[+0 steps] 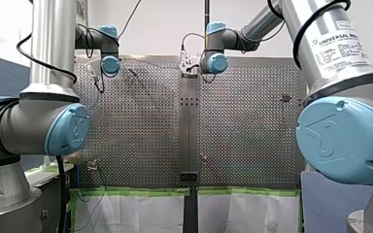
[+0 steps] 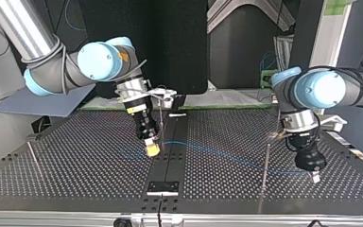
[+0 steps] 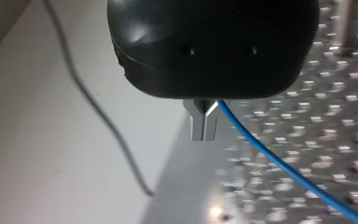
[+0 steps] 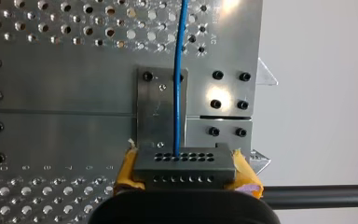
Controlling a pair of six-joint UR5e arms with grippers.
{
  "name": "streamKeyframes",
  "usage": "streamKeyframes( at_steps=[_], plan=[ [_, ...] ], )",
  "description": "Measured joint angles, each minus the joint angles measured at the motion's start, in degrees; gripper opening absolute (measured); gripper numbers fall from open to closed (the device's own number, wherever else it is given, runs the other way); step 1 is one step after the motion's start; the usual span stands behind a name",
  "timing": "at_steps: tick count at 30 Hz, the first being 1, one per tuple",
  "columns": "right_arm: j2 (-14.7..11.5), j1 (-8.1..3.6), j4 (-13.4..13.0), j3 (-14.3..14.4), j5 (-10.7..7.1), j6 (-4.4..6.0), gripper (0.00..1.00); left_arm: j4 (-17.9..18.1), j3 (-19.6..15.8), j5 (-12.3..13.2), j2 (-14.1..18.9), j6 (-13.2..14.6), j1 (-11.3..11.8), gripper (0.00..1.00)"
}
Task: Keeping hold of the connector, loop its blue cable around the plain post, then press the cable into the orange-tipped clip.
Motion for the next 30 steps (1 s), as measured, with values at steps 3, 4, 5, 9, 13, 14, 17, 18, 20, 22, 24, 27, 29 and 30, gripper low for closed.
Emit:
streamKeyframes(
  at_steps=[3,4,5,9,13,14,17,18,20,22,24,27,29,30],
  plan=[
    [0.21,-0.24,0.04,0.0,0.05,-0.05,0.0,0.31,-0.03,1.4,-1.34,-0.03,0.05,0.0],
    [0.33,-0.28,0.03,0.0,0.06,-0.06,0.0,0.37,-0.04,1.95,-1.69,-0.12,0.13,0.0],
    [0.43,-0.31,0.02,0.01,0.06,-0.07,0.0,0.41,-0.05,2.39,-1.92,-0.2,0.2,0.0],
    [0.73,-0.34,0.04,0.04,0.14,-0.15,0.0,0.26,-0.08,4.01,-3.01,-0.28,0.15,0.0],
    [1.89,-0.07,0.12,0.07,0.7,-0.56,0.0,-0.36,-0.14,4.46,-4.87,-0.22,0.05,0.0],
    [2.27,-0.03,0.09,0.07,0.78,-0.63,0.0,-0.41,-0.2,4.43,-5.19,-0.2,0.02,0.0],
    [3.28,0.06,-0.14,0.06,0.96,-0.81,0.0,-0.5,-0.55,3.89,-5.77,-0.26,0.03,0.0],
    [3.59,0.09,-0.26,0.07,0.99,-0.84,0.0,-0.47,-0.7,3.62,-5.85,-0.3,0.08,0.0],
    [3.99,0.14,-0.43,0.07,1.04,-0.92,0.0,-0.35,-1.01,3.17,-5.97,-0.38,0.14,0.0],
    [4.55,0.2,-0.54,0.07,1.15,-1.01,0.0,-0.12,-1.23,3.27,-6.02,-0.41,0.06,0.0],
    [5.23,0.26,-0.54,0.09,1.28,-1.14,0.0,0.07,-1.34,3.7,-6.09,-0.43,-0.04,0.0],
    [6.33,0.46,-0.32,0.09,1.37,-1.37,0.0,-0.11,-1.45,4.48,-6.62,-0.48,-0.21,0.0],
    [7.07,0.62,-0.02,0.09,1.44,-1.44,0.0,-0.41,-1.48,5.2,-7.16,-0.62,-0.33,0.0],
    [7.63,0.75,0.17,0.09,1.49,-1.5,0.0,-0.52,-1.49,5.58,-7.38,-0.76,-0.38,0.0]
  ],
)
